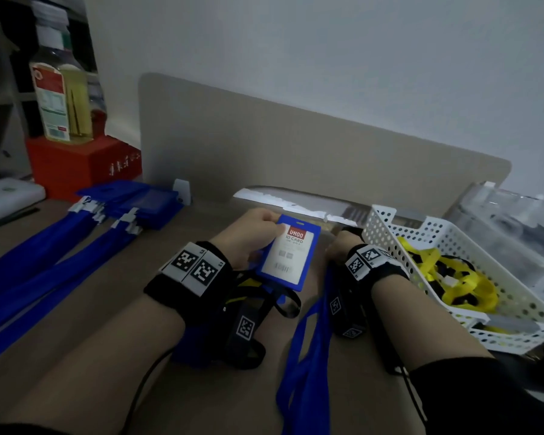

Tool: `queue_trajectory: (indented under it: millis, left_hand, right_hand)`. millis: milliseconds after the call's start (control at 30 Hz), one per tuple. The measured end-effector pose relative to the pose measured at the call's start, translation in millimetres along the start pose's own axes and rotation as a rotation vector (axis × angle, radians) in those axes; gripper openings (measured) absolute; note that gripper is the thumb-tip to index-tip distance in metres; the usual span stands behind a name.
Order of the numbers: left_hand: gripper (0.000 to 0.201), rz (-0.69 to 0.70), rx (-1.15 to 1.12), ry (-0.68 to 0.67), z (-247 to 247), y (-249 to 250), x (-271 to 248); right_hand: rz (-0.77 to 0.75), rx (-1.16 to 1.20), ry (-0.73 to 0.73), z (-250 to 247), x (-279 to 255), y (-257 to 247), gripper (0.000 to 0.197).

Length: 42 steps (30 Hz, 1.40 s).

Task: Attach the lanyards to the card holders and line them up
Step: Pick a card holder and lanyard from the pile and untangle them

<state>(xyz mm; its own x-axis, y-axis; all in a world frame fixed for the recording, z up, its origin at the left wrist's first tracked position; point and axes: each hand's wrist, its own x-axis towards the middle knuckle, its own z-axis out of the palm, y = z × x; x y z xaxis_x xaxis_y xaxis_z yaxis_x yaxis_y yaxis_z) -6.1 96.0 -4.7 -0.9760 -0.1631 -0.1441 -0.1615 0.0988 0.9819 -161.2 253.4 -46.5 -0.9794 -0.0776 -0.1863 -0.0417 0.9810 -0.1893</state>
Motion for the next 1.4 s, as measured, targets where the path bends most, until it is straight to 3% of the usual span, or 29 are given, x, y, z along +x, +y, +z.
queue_trajectory:
  millis: [233,400,600,767,900,1033,1200,1267,1400]
  left_hand:
    - [0.022,-0.002,0.001,-0.011,-2.3,-3.5,-8.0]
    - [0.027,0.013,-0.018,0.002,-2.1,-5.8,-14.3]
    - [0.026,-0.055,-0.109,0.028,-2.9,-9.0,-30.6]
    - [0.011,-0.001,-0.153,-0.015,-8.2,-16.2,-53.0]
    - [0.014,0.028,-0.265,-0.075,-9.0,-20.3,-66.4]
    - [0.036,0.046,-0.294,-0.092,-7.7,-22.0,-76.7]
    - [0.023,0.122,-0.176,-0.110,-8.2,-28.4,-74.6]
    - [0.019,0.177,-0.193,-0.073,-11.2,-31.8,-73.3]
    - [0.017,0.254,-0.185,0.049,-14.1,-33.0,-72.4]
  right_hand:
    - [-0.032,0.359,0.154,-1.7,1.9,10.2,0.008]
    - [-0.137,0.960,0.220,-0.4,-15.3,12.7,0.024]
    - [-0.162,1.335,0.062,-15.5,-69.2,2.1,0.017]
    - [-0.207,1.554,-0.148,-16.6,-128.7,-9.9,0.015]
    - [-0.272,1.559,-0.328,-5.0,-162.2,-16.5,0.020]
    - [-0.388,1.484,-0.237,13.3,-168.1,-27.8,0.015]
    - [-0.472,1.338,-0.151,31.3,-167.0,-39.7,0.020]
    - [-0.496,1.336,-0.144,31.4,-169.6,-44.7,0.024]
    - [-0.478,1.302,-0.074,27.8,-171.6,-47.1,0.013]
